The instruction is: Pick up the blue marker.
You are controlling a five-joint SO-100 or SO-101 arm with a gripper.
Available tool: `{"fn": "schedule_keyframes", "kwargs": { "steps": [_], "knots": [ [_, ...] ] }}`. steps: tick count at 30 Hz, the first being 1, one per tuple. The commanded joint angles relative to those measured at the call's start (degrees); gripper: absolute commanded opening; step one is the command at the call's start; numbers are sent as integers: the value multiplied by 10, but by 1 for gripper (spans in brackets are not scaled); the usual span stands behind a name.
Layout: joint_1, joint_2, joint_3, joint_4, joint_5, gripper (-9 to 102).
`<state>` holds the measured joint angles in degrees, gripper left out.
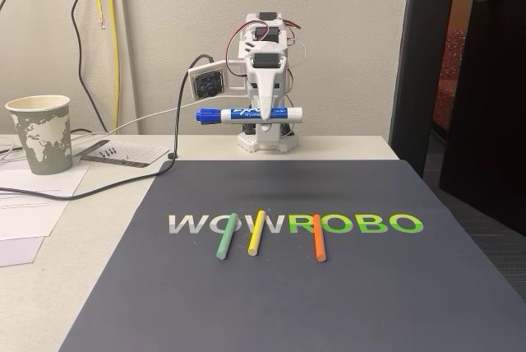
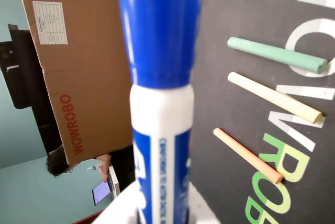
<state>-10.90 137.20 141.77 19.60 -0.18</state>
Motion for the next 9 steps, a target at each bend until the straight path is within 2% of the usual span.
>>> {"fn": "schedule_keyframes", "kwargs": {
  "steps": [1, 9],
  "knots": [
    [3, 5, -8, -5, 4, 1],
    [4, 7, -8, -4, 4, 1]
  ]
}}
